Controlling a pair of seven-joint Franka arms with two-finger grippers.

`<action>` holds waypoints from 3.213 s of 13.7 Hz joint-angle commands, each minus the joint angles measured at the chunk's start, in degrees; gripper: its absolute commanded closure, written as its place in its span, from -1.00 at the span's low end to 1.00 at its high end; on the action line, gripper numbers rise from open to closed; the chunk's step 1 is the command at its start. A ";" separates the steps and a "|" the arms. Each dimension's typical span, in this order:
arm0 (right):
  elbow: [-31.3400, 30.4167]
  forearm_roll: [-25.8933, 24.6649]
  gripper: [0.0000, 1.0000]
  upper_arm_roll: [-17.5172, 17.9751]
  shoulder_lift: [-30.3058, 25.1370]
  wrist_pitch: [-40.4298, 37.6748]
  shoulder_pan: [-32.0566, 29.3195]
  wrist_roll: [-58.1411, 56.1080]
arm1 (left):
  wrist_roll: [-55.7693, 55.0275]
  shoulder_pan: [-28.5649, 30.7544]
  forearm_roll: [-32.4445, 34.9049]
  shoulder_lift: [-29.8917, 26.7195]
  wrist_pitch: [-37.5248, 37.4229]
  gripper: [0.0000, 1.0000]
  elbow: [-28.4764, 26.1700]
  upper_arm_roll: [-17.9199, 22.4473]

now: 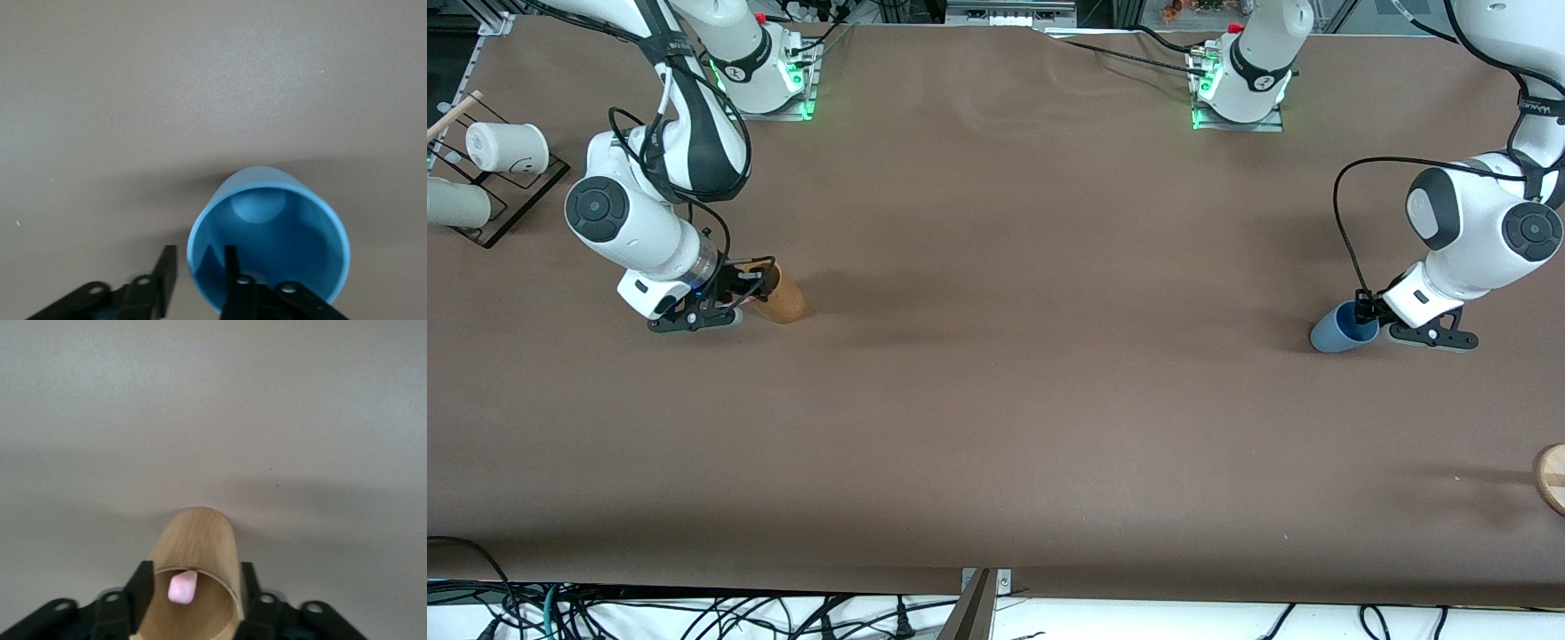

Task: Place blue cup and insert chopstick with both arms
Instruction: 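Grasp the blue cup with the left gripper while the right gripper grasps the chopstick, then carry the blue cup and the pink chopstick toward each other mid-table, then set the blue cup down with the left gripper and withdraw it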

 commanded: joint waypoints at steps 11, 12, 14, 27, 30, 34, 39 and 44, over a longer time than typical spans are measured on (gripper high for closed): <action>12.26 -0.32 1.00 -0.06 -2.86 -16.05 0.21 -1.94 | -16.58 -12.87 -4.71 1.37 -4.81 1.00 7.79 -6.98; 14.72 -0.32 1.00 -0.07 -3.82 -19.39 0.21 -2.21 | -19.30 -15.60 -4.80 1.64 -8.40 1.00 10.33 -7.51; 21.04 -0.32 1.00 0.11 -4.36 -25.81 0.21 -2.30 | -29.20 -21.49 -4.89 2.86 -15.69 1.00 16.48 -8.22; 41.28 0.91 1.00 0.20 9.61 -34.64 10.66 12.01 | -60.72 -45.68 -14.47 20.88 -18.72 1.00 37.07 -8.31; 41.29 0.91 1.00 0.20 10.76 -32.35 13.47 17.46 | -61.51 -46.21 -14.47 22.55 -15.73 1.00 37.07 -8.31; 41.29 0.91 1.00 0.20 10.85 -31.64 14.70 19.05 | -60.73 -46.12 -14.38 20.11 -17.65 -1.00 38.13 -8.31; 41.29 1.61 1.00 0.29 12.69 -27.26 18.13 26.07 | -47.31 -40.87 -13.68 13.61 -29.42 -1.00 39.89 -7.87; 43.03 1.96 1.00 0.37 15.32 -19.97 24.02 40.30 | -30.16 -25.42 -11.66 6.66 -38.39 -1.00 39.18 -7.78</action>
